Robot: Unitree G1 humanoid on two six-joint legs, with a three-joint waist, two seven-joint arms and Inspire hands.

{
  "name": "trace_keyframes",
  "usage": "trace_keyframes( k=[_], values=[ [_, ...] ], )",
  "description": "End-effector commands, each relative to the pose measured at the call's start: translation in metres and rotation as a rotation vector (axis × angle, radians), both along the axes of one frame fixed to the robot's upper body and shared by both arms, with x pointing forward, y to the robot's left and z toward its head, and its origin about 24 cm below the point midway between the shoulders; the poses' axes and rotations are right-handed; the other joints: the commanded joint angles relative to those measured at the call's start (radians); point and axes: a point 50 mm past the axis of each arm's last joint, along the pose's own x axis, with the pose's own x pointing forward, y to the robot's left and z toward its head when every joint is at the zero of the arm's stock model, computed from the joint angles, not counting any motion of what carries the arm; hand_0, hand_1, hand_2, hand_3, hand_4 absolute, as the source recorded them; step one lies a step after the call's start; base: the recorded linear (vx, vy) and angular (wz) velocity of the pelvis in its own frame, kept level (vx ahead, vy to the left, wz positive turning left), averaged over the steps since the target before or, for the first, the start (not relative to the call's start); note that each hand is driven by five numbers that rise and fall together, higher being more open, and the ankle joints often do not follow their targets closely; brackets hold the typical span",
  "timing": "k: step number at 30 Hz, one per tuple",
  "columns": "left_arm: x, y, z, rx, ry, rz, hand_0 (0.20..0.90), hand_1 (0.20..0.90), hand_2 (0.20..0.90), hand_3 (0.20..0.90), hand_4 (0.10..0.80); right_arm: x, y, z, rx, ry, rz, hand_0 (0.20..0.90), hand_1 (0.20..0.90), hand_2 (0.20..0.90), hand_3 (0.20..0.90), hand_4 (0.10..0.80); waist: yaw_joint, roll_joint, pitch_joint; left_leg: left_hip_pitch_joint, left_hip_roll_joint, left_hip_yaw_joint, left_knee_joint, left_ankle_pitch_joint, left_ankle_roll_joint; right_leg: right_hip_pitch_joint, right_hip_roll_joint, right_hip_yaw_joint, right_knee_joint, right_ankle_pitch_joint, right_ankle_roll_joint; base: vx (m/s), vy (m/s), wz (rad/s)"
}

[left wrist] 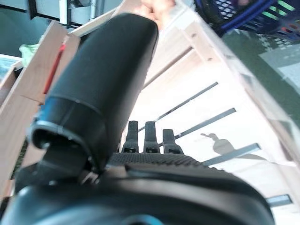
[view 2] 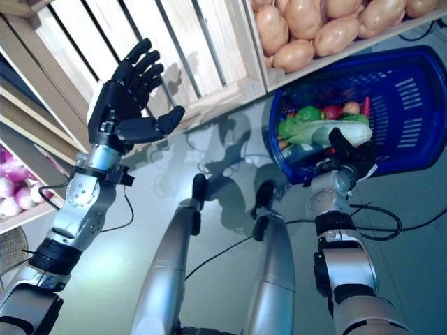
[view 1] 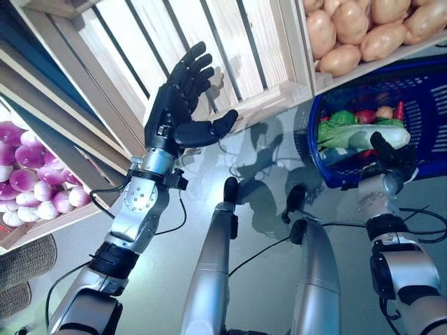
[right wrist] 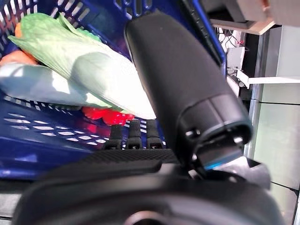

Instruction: Put vegetables into the basket

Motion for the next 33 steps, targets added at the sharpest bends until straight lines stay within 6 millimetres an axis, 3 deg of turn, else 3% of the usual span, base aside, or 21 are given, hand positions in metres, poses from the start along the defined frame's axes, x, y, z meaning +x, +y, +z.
trace_keyframes(
  k=[1, 9, 13, 16, 22, 27, 33],
  values=[
    [-0.027, -0.006, 0.048, -0.103, -0.308, -0.095, 0.900, 0.900, 0.900, 0.900, 0.800, -0.011, -0.024, 0.034, -0.150, -0.114, -0.163, 0.900, 0.900, 0.900, 0.900, 0.800, -0.019, 0.047, -0.001, 0.095, -0.019, -0.004, -0.086, 0.018, -0.014, 0.186, 0.018, -0.014, -0.142, 0.044, 0.025, 0.031, 0.036, -0.03],
    [-0.027, -0.003, 0.035, -0.106, -0.243, -0.122, 0.900, 0.900, 0.900, 0.900, 0.800, -0.017, -0.011, 0.031, -0.254, -0.170, -0.161, 0.900, 0.900, 0.900, 0.900, 0.800, -0.015, 0.025, -0.001, 0.335, -0.029, 0.009, -0.284, 0.079, -0.023, 0.438, 0.026, -0.051, -0.341, 0.093, 0.038, 0.029, 0.057, -0.04],
    [-0.027, -0.002, 0.021, -0.089, -0.196, -0.114, 0.900, 0.900, 0.900, 0.900, 0.800, -0.026, -0.002, 0.013, -0.282, -0.181, -0.106, 0.900, 0.900, 0.900, 0.900, 0.800, -0.025, 0.013, -0.021, 0.464, -0.023, 0.017, -0.378, 0.097, -0.022, 0.560, 0.024, -0.065, -0.423, 0.110, 0.040, 0.060, 0.088, -0.03],
    [-0.027, -0.005, 0.003, -0.073, -0.121, -0.115, 0.900, 0.900, 0.900, 0.900, 0.800, -0.038, 0.010, -0.014, -0.313, -0.123, -0.058, 0.900, 0.900, 0.900, 0.900, 0.800, -0.036, 0.003, -0.085, 0.571, -0.009, 0.029, -0.478, 0.119, -0.019, 0.662, 0.019, -0.079, -0.507, 0.134, 0.047, 0.123, 0.123, -0.02],
    [-0.029, -0.005, -0.033, -0.074, 0.049, -0.137, 0.900, 0.900, 0.900, 0.900, 0.800, -0.073, 0.014, -0.065, -0.423, 0.061, 0.025, 0.900, 0.900, 0.900, 0.900, 0.800, -0.047, -0.007, -0.204, 0.746, 0.011, 0.032, -0.612, 0.137, -0.015, 0.836, 0.018, -0.088, -0.626, 0.157, 0.065, 0.157, 0.063, 0.03],
    [-0.033, -0.002, -0.065, -0.020, 0.188, -0.134, 0.900, 0.900, 0.900, 0.900, 0.800, -0.091, 0.032, -0.093, -0.579, 0.225, 0.176, 0.900, 0.900, 0.900, 0.900, 0.800, -0.059, -0.019, -0.281, 0.839, 0.020, 0.038, -0.661, 0.136, -0.013, 0.921, 0.022, -0.080, -0.675, 0.171, 0.076, 0.164, 0.051, 0.01],
    [-0.043, 0.019, -0.136, 0.124, 0.492, -0.054, 0.900, 0.900, 0.900, 0.900, 0.800, -0.135, 0.044, -0.154, -0.629, 0.502, 0.537, 0.900, 0.900, 0.900, 0.900, 0.800, -0.098, -0.034, -0.363, 0.937, 0.034, 0.064, -0.699, 0.112, -0.019, 1.007, 0.025, -0.073, -0.735, 0.181, 0.094, 0.123, 0.036, -0.02]
  ],
)
